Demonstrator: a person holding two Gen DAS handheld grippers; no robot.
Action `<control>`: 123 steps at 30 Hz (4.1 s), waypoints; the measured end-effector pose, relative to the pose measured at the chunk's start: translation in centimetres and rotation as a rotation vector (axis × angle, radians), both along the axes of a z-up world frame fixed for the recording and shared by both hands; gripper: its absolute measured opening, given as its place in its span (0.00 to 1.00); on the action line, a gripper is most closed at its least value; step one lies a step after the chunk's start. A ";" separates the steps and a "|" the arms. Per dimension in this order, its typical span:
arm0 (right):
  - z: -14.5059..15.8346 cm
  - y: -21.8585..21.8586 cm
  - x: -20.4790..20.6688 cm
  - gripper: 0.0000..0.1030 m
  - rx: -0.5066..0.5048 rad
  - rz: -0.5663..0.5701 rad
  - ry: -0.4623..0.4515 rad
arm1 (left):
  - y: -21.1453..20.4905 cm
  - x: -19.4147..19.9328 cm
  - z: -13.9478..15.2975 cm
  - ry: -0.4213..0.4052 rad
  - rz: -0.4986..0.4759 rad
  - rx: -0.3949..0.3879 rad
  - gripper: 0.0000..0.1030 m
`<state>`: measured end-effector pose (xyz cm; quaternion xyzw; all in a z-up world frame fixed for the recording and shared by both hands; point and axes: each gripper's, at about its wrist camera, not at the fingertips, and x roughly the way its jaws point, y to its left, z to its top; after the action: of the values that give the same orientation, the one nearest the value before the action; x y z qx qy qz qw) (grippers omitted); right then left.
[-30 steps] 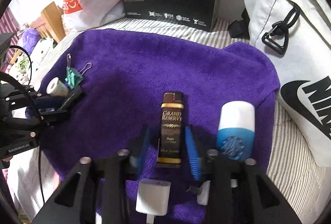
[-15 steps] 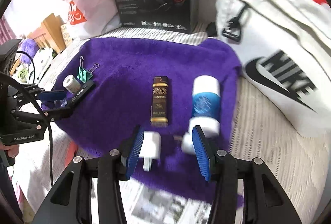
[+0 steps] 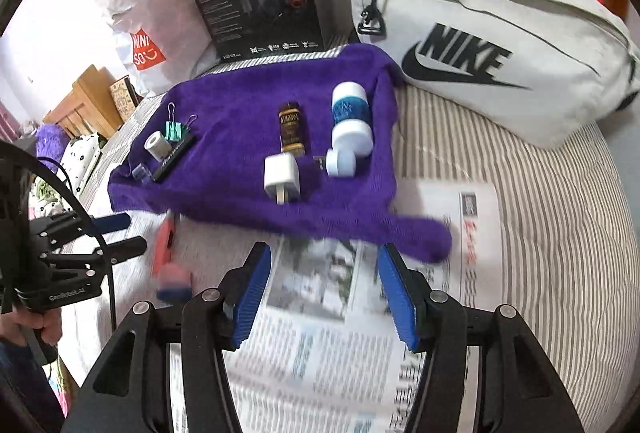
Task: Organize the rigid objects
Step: 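Release the case beside the tape roll while the right tool releases the bottle beside the plug, then lower the left tool onto the pink tube and close on it, then grasp the pink-blue eraser with the right tool while the left tool holds the pink tube, then carry the pink tube and pink-blue eraser onto the purple towel with both tools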
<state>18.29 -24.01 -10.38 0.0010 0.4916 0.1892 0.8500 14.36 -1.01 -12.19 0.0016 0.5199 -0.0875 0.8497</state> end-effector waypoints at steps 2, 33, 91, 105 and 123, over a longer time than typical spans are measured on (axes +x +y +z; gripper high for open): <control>-0.2 -0.2 -0.9 0.54 -0.012 -0.011 -0.008 | -0.1 -0.5 -0.8 0.014 0.014 -0.013 0.45; -1.9 1.1 -5.4 0.54 -0.013 0.021 -0.006 | 1.1 -0.4 -2.1 -0.025 0.102 0.113 0.58; -4.2 11.3 -5.4 0.35 -0.072 0.185 -0.058 | 6.4 -4.1 -2.3 -0.085 0.039 0.019 0.16; -5.0 8.9 -6.3 0.36 -0.161 0.159 -0.052 | 5.5 -3.9 -2.3 -0.078 0.042 0.061 0.17; -0.3 7.1 -7.0 0.35 -0.072 0.163 -0.068 | 5.6 -5.8 0.8 -0.098 0.054 -0.001 0.16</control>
<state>11.28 -16.87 -10.69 -0.0763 0.4676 0.2400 0.8473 8.52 4.62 -11.34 -0.0083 0.4775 -0.0645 0.8762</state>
